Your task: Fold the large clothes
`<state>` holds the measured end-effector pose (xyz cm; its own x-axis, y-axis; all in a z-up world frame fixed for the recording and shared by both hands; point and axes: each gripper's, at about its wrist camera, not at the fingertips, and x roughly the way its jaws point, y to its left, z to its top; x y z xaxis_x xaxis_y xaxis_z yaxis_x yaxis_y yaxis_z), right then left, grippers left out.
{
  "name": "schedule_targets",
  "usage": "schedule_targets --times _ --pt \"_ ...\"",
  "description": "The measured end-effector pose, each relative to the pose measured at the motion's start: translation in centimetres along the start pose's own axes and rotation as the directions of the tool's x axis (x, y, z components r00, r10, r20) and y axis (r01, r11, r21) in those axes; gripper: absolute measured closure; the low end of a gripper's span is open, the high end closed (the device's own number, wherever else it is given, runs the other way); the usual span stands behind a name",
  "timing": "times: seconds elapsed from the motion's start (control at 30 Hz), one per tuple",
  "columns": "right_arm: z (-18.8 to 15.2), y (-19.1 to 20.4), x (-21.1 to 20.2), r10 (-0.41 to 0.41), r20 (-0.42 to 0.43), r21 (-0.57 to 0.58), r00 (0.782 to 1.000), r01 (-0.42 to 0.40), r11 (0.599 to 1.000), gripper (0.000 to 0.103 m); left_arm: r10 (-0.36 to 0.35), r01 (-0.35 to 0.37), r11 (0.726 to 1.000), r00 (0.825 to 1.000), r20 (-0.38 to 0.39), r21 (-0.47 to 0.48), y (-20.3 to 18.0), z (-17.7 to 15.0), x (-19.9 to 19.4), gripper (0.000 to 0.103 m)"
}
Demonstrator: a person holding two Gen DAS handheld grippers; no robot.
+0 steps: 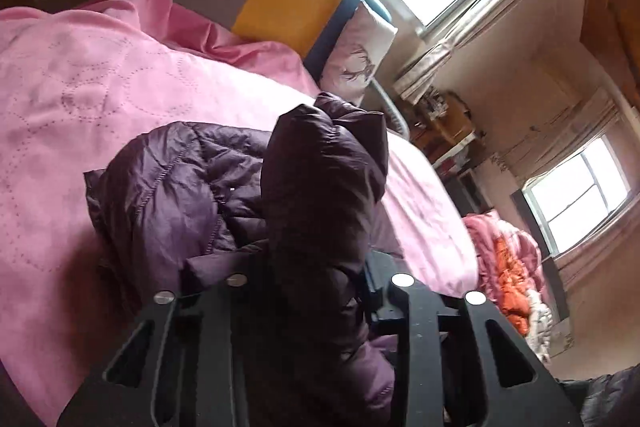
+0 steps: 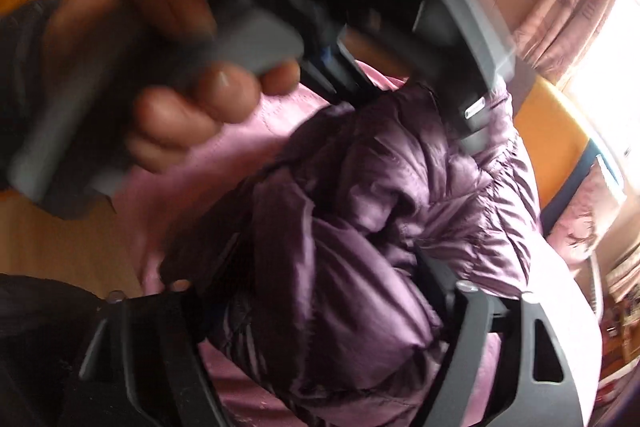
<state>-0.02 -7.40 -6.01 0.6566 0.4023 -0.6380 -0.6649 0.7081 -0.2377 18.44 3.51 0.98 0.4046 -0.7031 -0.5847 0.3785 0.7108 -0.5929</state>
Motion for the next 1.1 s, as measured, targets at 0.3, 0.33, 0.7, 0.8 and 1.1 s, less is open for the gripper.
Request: schedule_targets --times 0.3,0.33,0.7,0.8,1.1 --pt "-3.7 -13.2 -5.4 0.264 0.124 0.426 0.956 -0.292 0.856 0.032 0.006 -0.008 0.998 0.999 -0.033 -0.057 3.2 0.3 -1.2 0.084" --pt "-4.1 -13.5 -4.9 0.238 0.093 0.431 0.967 -0.255 0.866 0.038 0.013 -0.015 0.998 0.999 -0.037 -0.066 3.4 0.2 -1.3 0.084" --pt "-4.5 -5.7 0.4 0.006 -0.038 0.202 0.999 0.002 0.979 0.040 0.320 -0.325 0.937 0.945 -0.062 -0.124 5.6 -2.0 -2.6 0.065" --pt "-5.0 -3.6 2.2 -0.055 -0.057 0.132 0.997 0.062 0.989 0.040 0.389 -0.388 0.904 0.921 -0.030 -0.181 6.8 -3.5 -3.6 0.058" --pt "-4.4 -8.9 1.2 0.168 -0.060 0.184 0.984 -0.155 0.971 0.031 0.478 -0.464 0.862 0.878 0.023 -0.202 7.7 -6.3 -3.6 0.027"
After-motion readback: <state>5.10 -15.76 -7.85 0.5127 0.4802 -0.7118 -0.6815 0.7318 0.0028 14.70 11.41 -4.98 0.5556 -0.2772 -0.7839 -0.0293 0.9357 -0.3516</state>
